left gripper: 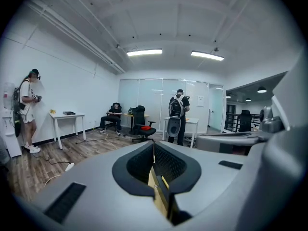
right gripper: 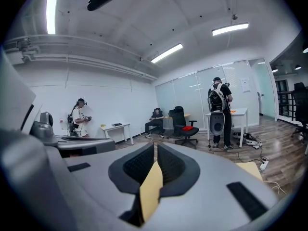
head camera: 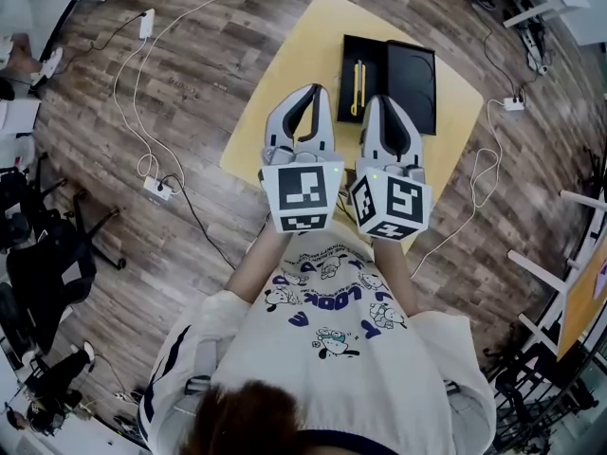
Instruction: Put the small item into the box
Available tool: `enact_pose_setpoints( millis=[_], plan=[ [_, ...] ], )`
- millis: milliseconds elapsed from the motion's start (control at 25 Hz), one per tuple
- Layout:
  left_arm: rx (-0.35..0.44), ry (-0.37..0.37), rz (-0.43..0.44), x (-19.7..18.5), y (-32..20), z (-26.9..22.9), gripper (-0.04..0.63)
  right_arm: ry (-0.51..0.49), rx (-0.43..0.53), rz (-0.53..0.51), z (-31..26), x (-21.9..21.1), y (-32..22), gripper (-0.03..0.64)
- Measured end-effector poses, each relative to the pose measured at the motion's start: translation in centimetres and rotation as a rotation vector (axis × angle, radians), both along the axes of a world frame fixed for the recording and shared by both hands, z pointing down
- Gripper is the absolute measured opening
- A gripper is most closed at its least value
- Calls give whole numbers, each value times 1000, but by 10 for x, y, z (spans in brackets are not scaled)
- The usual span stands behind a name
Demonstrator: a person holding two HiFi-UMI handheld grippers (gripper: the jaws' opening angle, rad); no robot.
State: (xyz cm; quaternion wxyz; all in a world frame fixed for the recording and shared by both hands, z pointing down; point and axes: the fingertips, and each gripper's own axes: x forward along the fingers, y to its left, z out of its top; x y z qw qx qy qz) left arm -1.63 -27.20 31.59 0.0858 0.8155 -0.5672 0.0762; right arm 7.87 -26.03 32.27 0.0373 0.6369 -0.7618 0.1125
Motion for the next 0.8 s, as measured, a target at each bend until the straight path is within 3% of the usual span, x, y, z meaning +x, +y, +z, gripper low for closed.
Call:
enact_pose_setpoints(
  millis=[800],
  plan=[
    [26, -3, -15, -3, 10, -10, 17, 0, 29, -24, -10, -7, 5, 41]
  ],
)
